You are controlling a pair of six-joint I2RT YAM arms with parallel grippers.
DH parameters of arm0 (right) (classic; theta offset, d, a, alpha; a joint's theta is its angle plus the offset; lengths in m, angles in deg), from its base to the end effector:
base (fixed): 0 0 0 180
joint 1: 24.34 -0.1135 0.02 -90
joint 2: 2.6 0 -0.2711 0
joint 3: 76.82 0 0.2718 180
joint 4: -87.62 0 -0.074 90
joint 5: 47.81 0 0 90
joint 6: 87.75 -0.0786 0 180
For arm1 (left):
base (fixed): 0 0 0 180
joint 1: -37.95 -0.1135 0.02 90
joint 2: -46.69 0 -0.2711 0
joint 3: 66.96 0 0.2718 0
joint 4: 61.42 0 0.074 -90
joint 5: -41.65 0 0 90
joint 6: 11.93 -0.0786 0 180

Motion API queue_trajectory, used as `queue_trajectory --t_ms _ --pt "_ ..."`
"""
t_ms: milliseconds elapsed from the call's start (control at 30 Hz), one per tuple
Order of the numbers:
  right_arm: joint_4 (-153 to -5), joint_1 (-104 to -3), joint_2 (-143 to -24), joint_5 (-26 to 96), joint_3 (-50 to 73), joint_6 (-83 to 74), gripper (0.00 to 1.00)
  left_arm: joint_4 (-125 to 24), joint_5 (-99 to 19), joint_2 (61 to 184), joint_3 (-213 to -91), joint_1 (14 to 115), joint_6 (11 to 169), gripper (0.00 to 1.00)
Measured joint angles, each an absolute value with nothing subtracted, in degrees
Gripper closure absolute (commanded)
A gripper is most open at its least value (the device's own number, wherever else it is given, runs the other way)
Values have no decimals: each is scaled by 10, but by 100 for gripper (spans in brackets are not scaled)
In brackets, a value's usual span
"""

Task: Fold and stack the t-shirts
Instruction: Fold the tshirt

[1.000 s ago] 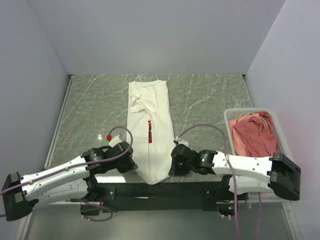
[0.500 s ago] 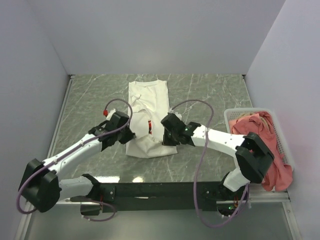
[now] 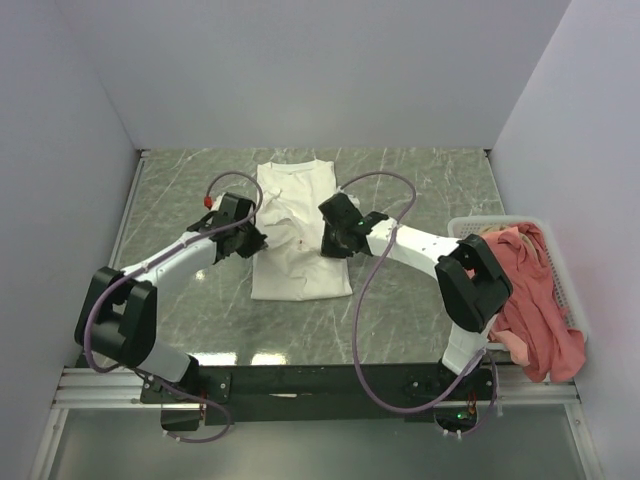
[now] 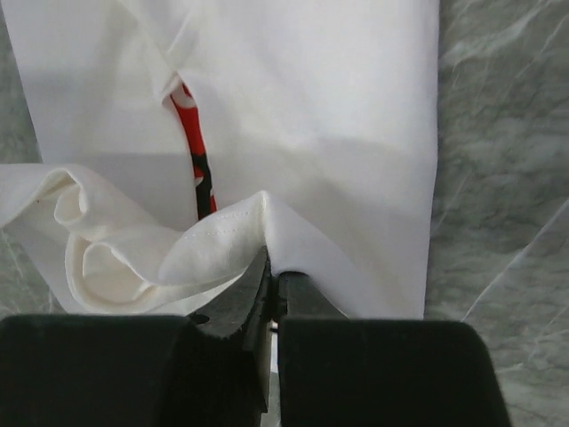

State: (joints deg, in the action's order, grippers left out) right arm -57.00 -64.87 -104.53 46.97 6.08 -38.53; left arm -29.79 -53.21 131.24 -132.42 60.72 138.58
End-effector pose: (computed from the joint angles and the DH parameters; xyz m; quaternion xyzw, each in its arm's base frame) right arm 0.3247 0.2690 0.1662 0.0148 0.9513 0.1688 0.2575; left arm 0.3230 -0.1284 0.1766 -0.3178 0.8858 -0.1933 0.2775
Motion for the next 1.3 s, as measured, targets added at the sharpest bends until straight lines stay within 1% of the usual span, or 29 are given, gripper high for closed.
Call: queue_trajectory --t_ms 167,467,767,800,833,900,933,1000,1033,1100,1133,1167,1200,1233,1300 --pt "-566 -625 -1056 463 88 -376 100 -311 -520 1346 -1352 586 1374 100" --pt "-567 -586 -1071 436 100 -365 100 -323 -501 1374 -1358 555 1361 100" --pt "-575 -577 -1085 418 103 -359 100 -347 -481 1391 -1358 540 1351 98" --pt "-575 -576 -1089 415 108 -358 97 -348 -479 1394 -1360 537 1347 94" --pt "-576 -575 -1094 410 111 -356 93 -348 -477 1396 -1360 536 1346 91" --pt "-579 -573 -1101 405 118 -354 90 -351 -471 1402 -1362 531 1343 88" --pt "-582 -571 -1105 401 120 -352 86 -354 -468 1403 -1363 527 1342 78" --pt "-587 -567 -1111 395 127 -349 78 -359 -463 1403 -1364 521 1336 66" --pt "-587 -565 -1115 393 132 -347 63 -359 -460 1403 -1367 517 1332 51" --pt "-589 -560 -1121 392 141 -342 48 -360 -453 1405 -1378 509 1322 38" --pt "-589 -558 -1121 392 143 -339 41 -363 -451 1404 -1383 506 1318 37" --pt "-591 -556 -1120 394 143 -336 40 -369 -449 1402 -1385 502 1316 37" --pt "-591 -555 -1117 397 143 -334 40 -374 -448 1397 -1386 499 1313 39" --pt "-592 -554 -1113 398 140 -332 40 -374 -448 1392 -1385 497 1313 42" --pt "-598 -554 -1095 402 124 -332 41 -379 -446 1367 -1375 495 1314 52"
